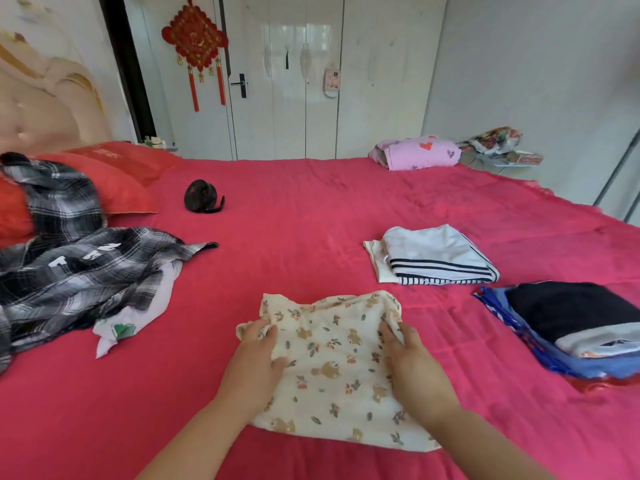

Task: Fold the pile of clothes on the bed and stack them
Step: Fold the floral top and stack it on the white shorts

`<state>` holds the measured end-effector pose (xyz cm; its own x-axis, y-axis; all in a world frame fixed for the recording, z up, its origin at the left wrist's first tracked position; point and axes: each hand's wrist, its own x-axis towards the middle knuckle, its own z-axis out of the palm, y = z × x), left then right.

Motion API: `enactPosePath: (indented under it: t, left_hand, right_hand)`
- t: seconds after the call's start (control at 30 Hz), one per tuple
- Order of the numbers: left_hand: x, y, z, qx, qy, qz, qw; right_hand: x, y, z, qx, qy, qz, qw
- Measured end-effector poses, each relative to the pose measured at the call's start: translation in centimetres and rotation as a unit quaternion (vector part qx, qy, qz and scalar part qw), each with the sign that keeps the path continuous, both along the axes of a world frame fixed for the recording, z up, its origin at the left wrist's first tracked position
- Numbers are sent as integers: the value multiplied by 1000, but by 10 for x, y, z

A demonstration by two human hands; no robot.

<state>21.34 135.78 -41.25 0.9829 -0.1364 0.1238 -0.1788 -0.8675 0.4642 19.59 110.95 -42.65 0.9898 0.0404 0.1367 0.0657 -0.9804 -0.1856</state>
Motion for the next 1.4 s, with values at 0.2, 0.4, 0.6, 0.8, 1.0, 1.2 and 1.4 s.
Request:
enactPosePath:
  t: [0.2, 0.4, 0.6, 0.8, 1.0, 1.2, 1.4]
  left_hand:
    - [55, -94, 33, -34, -40, -46, 998]
    - [125, -180, 36, -42, -47, -75, 995]
    - [210, -250, 34, -39, -62, -67, 995]
    - [289, -304, 34, -60, -109, -47, 991]
    - [346, -338, 11, -68, -82, -20, 994]
    - [357, -342, -31, 55, 52, 26, 997]
    - [364, -367, -28, 111, -93, -52, 988]
  right_hand:
    - [33, -92, 37, -18, -50, -49, 997]
    - [86, -167, 49, 29, -50, -69, 996]
    - [170, -234, 57, -63, -53, -98, 992]
    - [261, -286, 63, -61, -105, -108, 987]
    - [330, -310, 44, -49, -106, -170, 979]
    - [340, -302, -6, -32, -23, -168, 985]
    - [355, -287, -12, 0, -64, -124, 990]
